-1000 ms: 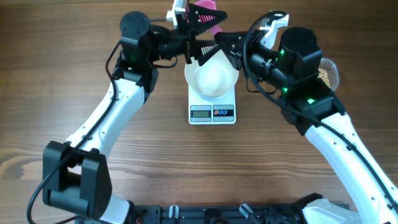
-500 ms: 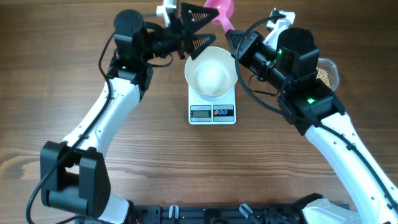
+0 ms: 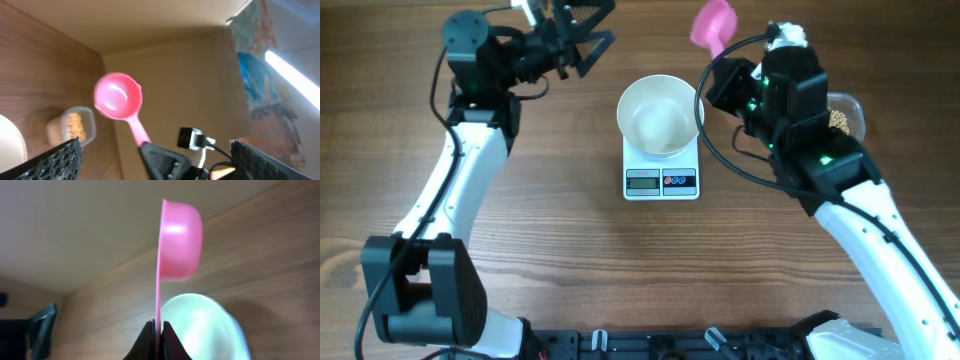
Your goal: Scoop item into bowl and weigh 150g on scale
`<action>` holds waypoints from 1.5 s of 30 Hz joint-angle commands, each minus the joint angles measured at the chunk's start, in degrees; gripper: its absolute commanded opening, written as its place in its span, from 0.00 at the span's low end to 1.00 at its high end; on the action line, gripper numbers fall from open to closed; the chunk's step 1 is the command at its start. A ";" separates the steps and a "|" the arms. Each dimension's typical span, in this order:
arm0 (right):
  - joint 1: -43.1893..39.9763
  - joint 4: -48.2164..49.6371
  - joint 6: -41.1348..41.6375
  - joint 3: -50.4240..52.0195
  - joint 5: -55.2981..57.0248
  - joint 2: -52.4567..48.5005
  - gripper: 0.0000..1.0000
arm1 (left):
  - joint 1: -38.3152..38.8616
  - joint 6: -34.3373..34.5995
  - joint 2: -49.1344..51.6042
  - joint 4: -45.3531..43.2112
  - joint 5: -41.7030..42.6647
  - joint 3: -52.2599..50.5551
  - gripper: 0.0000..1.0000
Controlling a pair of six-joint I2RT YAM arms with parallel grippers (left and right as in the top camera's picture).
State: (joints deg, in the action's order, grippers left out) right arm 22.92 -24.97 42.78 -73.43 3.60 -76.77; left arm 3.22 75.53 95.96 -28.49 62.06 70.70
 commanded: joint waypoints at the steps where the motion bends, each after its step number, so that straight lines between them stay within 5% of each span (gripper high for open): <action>1: -2.29 -6.54 -4.00 -8.50 5.11 1.77 0.04 | -0.92 -14.08 -2.93 4.44 1.40 0.31 0.99; 6: -6.64 -17.07 -4.04 -16.09 5.05 1.62 0.05 | -1.27 -29.09 -6.43 22.67 -10.45 0.33 0.99; 13: -11.39 -30.93 -5.35 -19.63 5.09 1.49 0.05 | 0.02 -51.28 -14.21 58.36 -45.92 4.22 1.00; 16: -11.43 -34.49 -5.49 -19.63 5.55 0.68 0.04 | 0.59 -55.84 -17.16 64.61 -45.66 5.11 1.00; 26: -11.43 -36.20 -8.33 -19.63 8.68 -0.26 0.04 | 2.08 -55.84 -20.57 75.01 -43.01 5.07 0.99; 34: -11.43 -35.98 -8.33 -19.63 14.05 -0.28 0.04 | 13.97 -59.76 -15.17 88.56 -46.25 5.05 0.91; 36: -11.43 -36.00 -8.33 -19.63 16.15 -0.28 0.04 | 16.61 -58.73 -13.60 89.22 -48.83 5.05 0.82; 38: -11.65 -36.00 -8.41 -19.63 17.14 -0.28 0.04 | 18.38 -56.19 -12.15 89.13 -51.28 5.05 0.58; 39: -11.85 -35.95 -8.81 -19.63 17.25 -0.28 0.04 | 18.93 -54.84 -11.47 88.98 -52.04 5.05 0.36; 41: -12.39 -36.00 -10.38 -19.61 17.20 -0.28 0.04 | 19.52 -52.63 -10.29 88.91 -52.11 5.05 0.13; 42: -12.70 -36.09 -11.04 -19.61 17.14 -0.28 0.04 | 19.67 -51.65 -9.70 88.94 -52.06 5.05 0.05; 45: -13.84 -36.65 -11.98 -19.63 17.00 -0.28 0.04 | 20.59 -50.86 -7.96 88.78 -50.49 5.05 0.04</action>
State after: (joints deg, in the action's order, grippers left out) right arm 10.28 -61.32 33.28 -92.09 18.48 -76.62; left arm 22.85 21.71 86.08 60.47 12.12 75.35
